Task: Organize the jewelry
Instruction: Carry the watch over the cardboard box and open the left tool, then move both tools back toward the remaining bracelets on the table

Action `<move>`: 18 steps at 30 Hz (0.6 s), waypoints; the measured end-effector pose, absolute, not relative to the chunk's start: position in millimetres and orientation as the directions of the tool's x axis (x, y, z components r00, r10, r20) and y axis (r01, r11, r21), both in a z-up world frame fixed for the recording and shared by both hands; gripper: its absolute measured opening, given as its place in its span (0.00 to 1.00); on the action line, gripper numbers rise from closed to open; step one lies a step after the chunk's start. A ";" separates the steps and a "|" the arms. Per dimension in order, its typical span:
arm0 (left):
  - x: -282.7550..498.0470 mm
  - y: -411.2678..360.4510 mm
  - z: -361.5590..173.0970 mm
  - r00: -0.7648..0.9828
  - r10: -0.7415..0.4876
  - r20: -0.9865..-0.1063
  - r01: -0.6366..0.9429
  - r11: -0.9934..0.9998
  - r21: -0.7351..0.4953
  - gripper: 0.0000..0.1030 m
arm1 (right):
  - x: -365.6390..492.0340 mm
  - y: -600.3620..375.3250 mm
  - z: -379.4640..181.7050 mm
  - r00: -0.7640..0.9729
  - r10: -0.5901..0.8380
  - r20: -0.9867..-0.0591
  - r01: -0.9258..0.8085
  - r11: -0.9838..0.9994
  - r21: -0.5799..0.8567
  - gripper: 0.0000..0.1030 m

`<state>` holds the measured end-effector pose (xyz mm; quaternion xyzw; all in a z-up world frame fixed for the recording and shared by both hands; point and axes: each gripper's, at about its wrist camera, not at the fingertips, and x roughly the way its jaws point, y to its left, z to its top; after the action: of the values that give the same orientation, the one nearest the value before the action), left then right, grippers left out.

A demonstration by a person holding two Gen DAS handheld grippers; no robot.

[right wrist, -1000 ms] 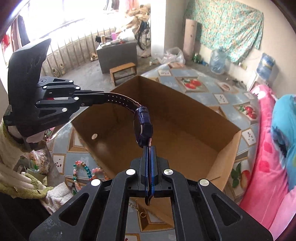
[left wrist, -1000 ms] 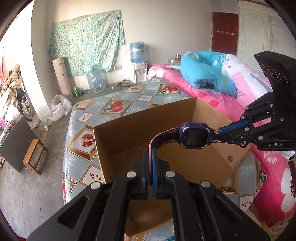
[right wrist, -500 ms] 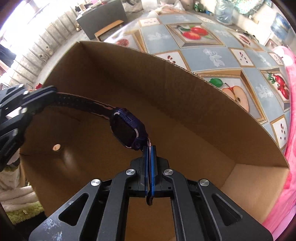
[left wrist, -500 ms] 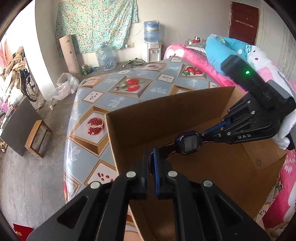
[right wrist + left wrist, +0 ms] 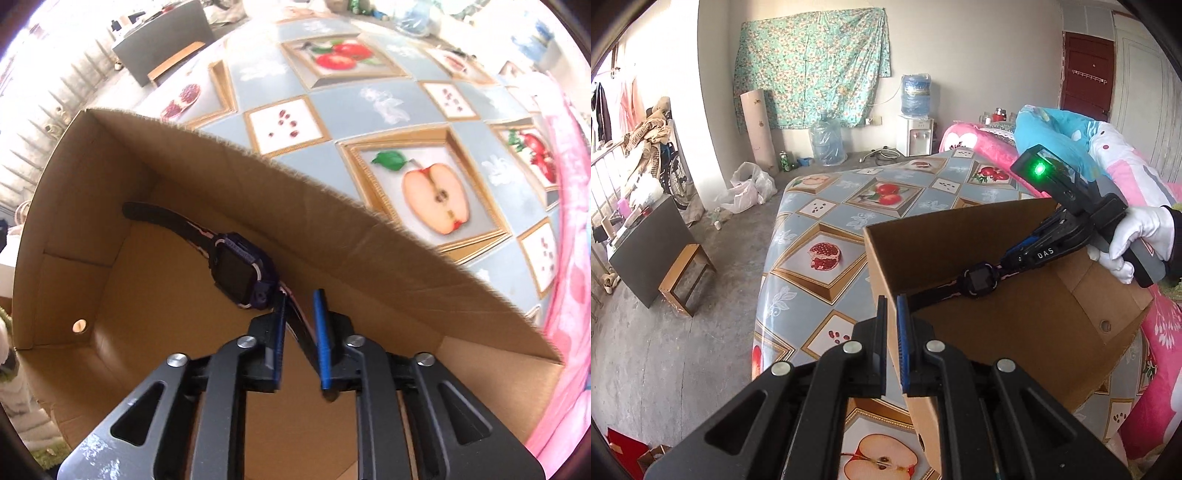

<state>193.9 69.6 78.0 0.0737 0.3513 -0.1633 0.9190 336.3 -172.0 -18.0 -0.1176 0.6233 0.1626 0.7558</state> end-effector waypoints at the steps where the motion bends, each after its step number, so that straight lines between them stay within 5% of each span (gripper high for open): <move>1: 190.5 73.5 78.6 0.704 -0.248 -0.666 0.345 0.939 0.014 0.06 | 335.5 -172.8 -15.4 0.183 0.092 -0.979 -0.394 0.919 0.013 0.20; 11: 154.1 96.6 84.4 0.744 -0.260 -0.616 0.312 0.950 -0.024 0.07 | 295.2 -171.1 45.3 0.332 0.128 -0.934 -0.381 0.924 -0.009 0.22; 18: 110.8 102.3 81.1 0.753 -0.295 -0.589 0.332 0.942 -0.047 0.20 | 216.0 -221.4 129.5 0.550 0.279 -0.787 -0.306 0.944 0.121 0.26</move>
<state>110.8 102.3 81.1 0.0304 0.3092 -0.1675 0.9356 216.0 -221.4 129.5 -0.0150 0.4440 0.1661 0.8803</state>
